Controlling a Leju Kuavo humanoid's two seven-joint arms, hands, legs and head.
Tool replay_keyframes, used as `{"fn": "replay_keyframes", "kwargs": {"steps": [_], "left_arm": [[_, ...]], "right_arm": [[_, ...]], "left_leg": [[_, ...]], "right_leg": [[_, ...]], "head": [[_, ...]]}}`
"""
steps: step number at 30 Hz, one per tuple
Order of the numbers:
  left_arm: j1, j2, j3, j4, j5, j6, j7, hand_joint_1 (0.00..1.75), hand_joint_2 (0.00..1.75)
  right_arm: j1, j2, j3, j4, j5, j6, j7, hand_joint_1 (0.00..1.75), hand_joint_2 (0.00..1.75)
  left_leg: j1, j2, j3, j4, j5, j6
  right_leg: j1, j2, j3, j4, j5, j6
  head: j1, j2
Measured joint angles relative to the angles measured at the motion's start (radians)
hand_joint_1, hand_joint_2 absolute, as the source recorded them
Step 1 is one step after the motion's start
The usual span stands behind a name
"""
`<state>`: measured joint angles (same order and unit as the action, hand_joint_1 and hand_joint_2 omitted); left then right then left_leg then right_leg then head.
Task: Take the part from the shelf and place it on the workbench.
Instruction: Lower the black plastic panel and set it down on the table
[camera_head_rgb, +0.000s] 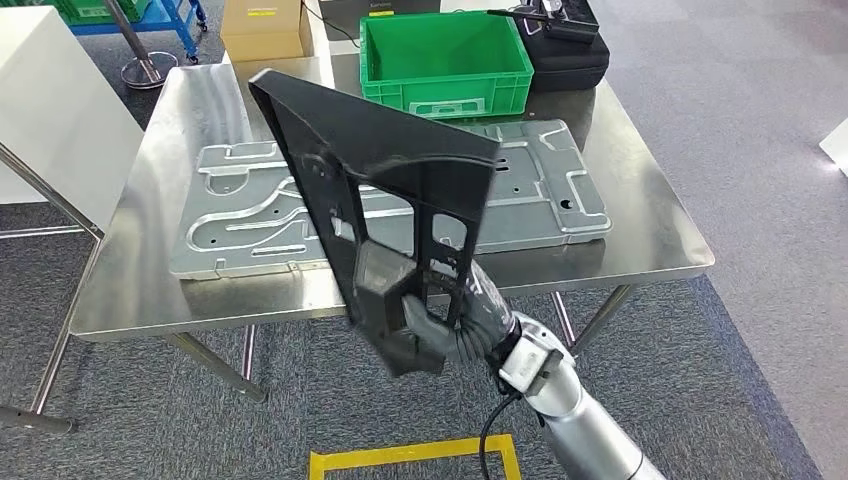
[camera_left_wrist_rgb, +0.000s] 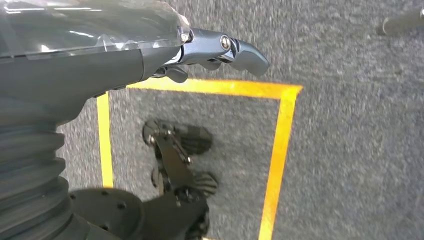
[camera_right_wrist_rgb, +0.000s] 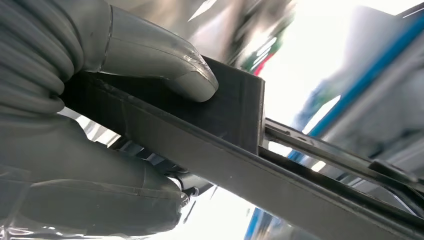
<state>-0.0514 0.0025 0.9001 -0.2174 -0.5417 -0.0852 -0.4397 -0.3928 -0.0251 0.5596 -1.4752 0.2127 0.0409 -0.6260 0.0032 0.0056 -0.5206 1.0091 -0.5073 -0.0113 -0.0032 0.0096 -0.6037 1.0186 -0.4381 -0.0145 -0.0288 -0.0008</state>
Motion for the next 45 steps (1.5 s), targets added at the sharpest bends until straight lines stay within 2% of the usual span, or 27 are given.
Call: {"fn": "replay_keyframes", "kwargs": {"steps": [2, 4, 5, 6, 7, 9, 11, 14, 16, 17, 19, 20, 21, 22, 24, 26, 28, 31, 33, 35, 36, 37, 38, 39, 41, 44, 45], "left_arm": [[-0.002, -0.002, 0.005, 0.000, 0.002, -0.004, -0.002, 0.00, 1.75], [-0.003, -0.003, 0.010, 0.000, -0.003, -0.010, -0.002, 0.00, 1.75], [-0.002, -0.003, 0.011, 0.000, -0.007, -0.013, -0.002, 0.00, 1.75], [-0.002, -0.003, 0.012, 0.000, -0.011, -0.015, -0.002, 0.00, 1.75], [-0.001, -0.004, 0.013, 0.000, -0.015, -0.017, -0.002, 0.00, 1.75], [-0.002, -0.003, 0.013, 0.000, -0.022, -0.020, -0.003, 0.00, 1.75], [-0.003, -0.003, 0.016, 0.000, -0.028, -0.022, -0.003, 0.00, 1.75], [-0.005, -0.003, 0.021, 0.000, -0.033, -0.023, -0.008, 0.00, 1.75], [-0.006, -0.004, 0.024, 0.000, -0.033, -0.025, -0.014, 0.00, 1.75], [-0.007, -0.005, 0.027, 0.000, -0.032, -0.027, -0.017, 0.00, 1.75], [-0.009, -0.006, 0.033, 0.000, -0.031, -0.030, -0.021, 0.00, 1.75], [-0.010, -0.006, 0.037, 0.000, -0.030, -0.032, -0.024, 0.00, 1.75], [-0.010, -0.006, 0.041, 0.000, -0.029, -0.033, -0.027, 0.00, 1.75], [-0.010, -0.006, 0.044, 0.000, -0.029, -0.034, -0.029, 0.00, 1.75], [-0.010, -0.008, 0.050, 0.000, -0.027, -0.038, -0.032, 0.00, 1.75], [-0.010, -0.010, 0.055, 0.000, -0.027, -0.041, -0.034, 0.00, 1.75], [-0.010, -0.012, 0.061, 0.000, -0.025, -0.046, -0.036, 0.00, 1.75], [-0.013, -0.011, 0.069, 0.000, -0.022, -0.052, -0.036, 0.00, 1.75], [-0.014, -0.010, 0.073, 0.000, -0.021, -0.054, -0.034, 0.00, 1.75], [-0.014, -0.009, 0.077, 0.000, -0.019, -0.053, -0.032, 0.00, 1.75], [-0.014, -0.009, 0.080, 0.000, -0.017, -0.050, -0.032, 0.00, 1.75], [-0.014, -0.008, 0.083, 0.000, -0.017, -0.046, -0.033, 0.00, 1.75], [-0.013, -0.008, 0.085, 0.000, -0.017, -0.043, -0.033, 0.00, 1.75], [-0.013, -0.008, 0.087, 0.000, -0.017, -0.041, -0.034, 0.00, 1.75], [-0.014, -0.007, 0.089, 0.000, -0.017, -0.037, -0.035, 0.00, 1.75], [-0.014, -0.006, 0.094, 0.000, -0.023, -0.027, -0.042, 0.00, 1.75], [-0.014, -0.006, 0.095, 0.000, -0.027, -0.025, -0.045, 0.00, 1.31]], "right_arm": [[-0.064, -0.003, -0.023, 0.045, 0.108, -0.095, 0.036, 1.64, 1.75], [-0.143, -0.010, -0.042, 0.101, 0.217, -0.180, 0.074, 1.64, 1.75], [-0.181, -0.014, -0.051, 0.131, 0.266, -0.212, 0.093, 1.64, 1.75], [-0.222, -0.020, -0.059, 0.161, 0.308, -0.236, 0.112, 1.64, 1.75], [-0.263, -0.025, -0.066, 0.191, 0.341, -0.252, 0.131, 1.64, 1.75], [-0.360, -0.033, -0.076, 0.257, 0.399, -0.273, 0.173, 1.64, 1.75], [-0.459, -0.039, -0.083, 0.327, 0.462, -0.293, 0.218, 1.64, 1.75], [-0.597, -0.044, -0.084, 0.452, 0.586, -0.298, 0.293, 1.64, 1.75], [-0.686, -0.045, -0.074, 0.554, 0.676, -0.268, 0.340, 1.64, 1.75], [-0.730, -0.044, -0.063, 0.610, 0.720, -0.240, 0.356, 1.64, 1.75], [-0.803, -0.043, -0.028, 0.725, 0.798, -0.176, 0.370, 1.64, 1.75], [-0.827, -0.042, -0.007, 0.782, 0.836, -0.139, 0.373, 1.64, 1.75], [-0.844, -0.041, 0.016, 0.834, 0.870, -0.103, 0.374, 1.64, 1.75], [-0.855, -0.039, 0.040, 0.882, 0.902, -0.073, 0.377, 1.64, 1.75], [-0.869, -0.033, 0.086, 0.957, 0.947, -0.034, 0.385, 1.64, 1.75], [-0.879, -0.027, 0.122, 1.010, 0.971, -0.008, 0.382, 1.64, 1.75], [-0.888, -0.019, 0.156, 1.052, 0.998, 0.032, 0.366, 1.64, 1.75], [-0.873, -0.013, 0.209, 1.099, 1.033, 0.057, 0.339, 1.64, 1.75], [-0.847, -0.012, 0.231, 1.122, 1.039, 0.029, 0.327, 1.64, 1.75], [-0.809, -0.010, 0.246, 1.139, 1.041, -0.031, 0.317, 1.64, 1.75], [-0.786, -0.010, 0.252, 1.146, 1.044, -0.068, 0.313, 1.64, 1.75], [-0.764, -0.010, 0.259, 1.153, 1.047, -0.103, 0.310, 1.64, 1.75], [-0.745, -0.010, 0.264, 1.158, 1.050, -0.131, 0.310, 1.64, 1.75], [-0.731, -0.009, 0.268, 1.162, 1.052, -0.152, 0.310, 1.64, 1.75], [-0.716, -0.008, 0.273, 1.170, 1.052, -0.173, 0.308, 1.64, 1.75], [-0.701, -0.007, 0.279, 1.179, 1.050, -0.207, 0.287, 1.64, 1.75], [-0.693, -0.007, 0.280, 1.182, 1.047, -0.221, 0.279, 1.23, 1.31]], "left_leg": [[0.001, -0.001, -0.037, 0.077, -0.039, -0.009], [0.005, -0.002, -0.120, 0.221, -0.088, -0.017], [0.008, -0.002, -0.159, 0.276, -0.096, -0.020], [0.009, -0.002, -0.182, 0.296, -0.084, -0.022], [0.011, -0.002, -0.183, 0.272, -0.050, -0.023], [0.013, -0.002, -0.142, 0.141, 0.046, -0.020], [0.009, -0.002, -0.104, 0.040, 0.091, -0.011], [0.006, -0.003, -0.097, 0.014, 0.084, 0.007], [0.009, -0.004, -0.093, 0.005, 0.087, 0.018], [0.011, -0.004, -0.091, 0.001, 0.088, 0.024], [0.010, -0.004, -0.088, 0.000, 0.087, 0.031], [0.010, -0.005, -0.086, 0.000, 0.085, 0.033], [0.010, -0.007, -0.084, 0.001, 0.083, 0.034], [0.010, -0.009, -0.081, 0.002, 0.080, 0.034], [0.010, -0.014, -0.075, 0.007, 0.073, 0.031], [0.006, -0.016, -0.076, 0.012, 0.067, 0.025], [0.003, -0.016, -0.078, 0.012, 0.065, 0.016], [0.003, -0.014, -0.082, 0.025, 0.050, 0.001], [0.006, -0.012, -0.123, 0.115, 0.003, -0.008], [0.008, -0.012, -0.191, 0.248, -0.046, -0.015], [0.009, -0.012, -0.215, 0.286, -0.051, -0.017], [0.010, -0.012, -0.220, 0.286, -0.036, -0.018], [0.011, -0.011, -0.205, 0.243, -0.004, -0.018], [0.012, -0.011, -0.175, 0.172, 0.037, -0.018], [0.009, -0.013, -0.117, 0.050, 0.083, -0.011], [0.006, -0.014, -0.102, 0.014, 0.085, 0.006], [0.007, -0.013, -0.100, 0.011, 0.087, 0.012]], "right_leg": [[-0.006, -0.001, 0.011, -0.011, 0.000, -0.007], [-0.006, -0.001, 0.014, -0.012, -0.004, -0.012], [-0.006, 0.000, 0.015, -0.011, -0.006, -0.012], [-0.006, 0.001, 0.018, -0.010, -0.009, -0.012], [-0.006, 0.002, 0.022, -0.009, -0.013, -0.010], [-0.007, 0.003, 0.031, -0.003, -0.023, -0.004], [-0.005, 0.005, 0.031, 0.004, -0.031, 0.005], [-0.002, 0.005, 0.025, 0.004, -0.033, 0.019], [-0.003, 0.002, 0.016, 0.028, -0.051, 0.028], [-0.004, 0.000, -0.003, 0.068, -0.073, 0.032], [-0.005, -0.002, -0.072, 0.203, -0.129, 0.038], [-0.005, -0.003, -0.107, 0.263, -0.144, 0.040], [-0.006, -0.003, -0.128, 0.293, -0.141, 0.041], [-0.007, -0.003, -0.131, 0.282, -0.117, 0.040], [-0.007, -0.005, -0.087, 0.157, -0.033, 0.033], [-0.002, -0.007, -0.042, 0.044, 0.014, 0.026], [0.004, -0.006, -0.031, 0.016, 0.014, 0.020], [-0.004, -0.006, -0.021, -0.001, 0.016, 0.008], [-0.009, -0.008, -0.012, -0.010, 0.017, -0.001], [-0.009, -0.007, -0.009, -0.009, 0.013, -0.005], [-0.009, -0.007, -0.007, -0.009, 0.011, -0.005], [-0.009, -0.006, -0.005, -0.008, 0.009, -0.004], [-0.010, -0.004, -0.002, -0.006, 0.005, -0.002], [-0.010, -0.003, 0.000, -0.002, 0.001, 0.001], [-0.008, -0.001, 0.000, 0.005, -0.007, 0.010], [-0.005, 0.001, -0.002, 0.006, -0.008, 0.023], [-0.007, 0.001, -0.002, 0.006, -0.010, 0.028]], "head": [[-0.001, 0.000], [-0.002, 0.000], [-0.002, 0.000], [-0.002, 0.000], [-0.002, 0.000], [-0.002, 0.000], [-0.002, 0.000], [-0.002, 0.000], [-0.001, 0.000], [-0.001, 0.000], [0.000, 0.000], [0.000, 0.000], [0.000, 0.000], [0.000, 0.000], [0.000, 0.000], [0.000, 0.000], [-0.001, 0.000], [0.000, 0.000], [-0.001, 0.000], [-0.001, 0.000], [-0.001, 0.000], [-0.001, 0.000], [-0.001, 0.000], [-0.001, 0.000], [-0.001, 0.000], [0.000, 0.000], [0.000, 0.000]]}}
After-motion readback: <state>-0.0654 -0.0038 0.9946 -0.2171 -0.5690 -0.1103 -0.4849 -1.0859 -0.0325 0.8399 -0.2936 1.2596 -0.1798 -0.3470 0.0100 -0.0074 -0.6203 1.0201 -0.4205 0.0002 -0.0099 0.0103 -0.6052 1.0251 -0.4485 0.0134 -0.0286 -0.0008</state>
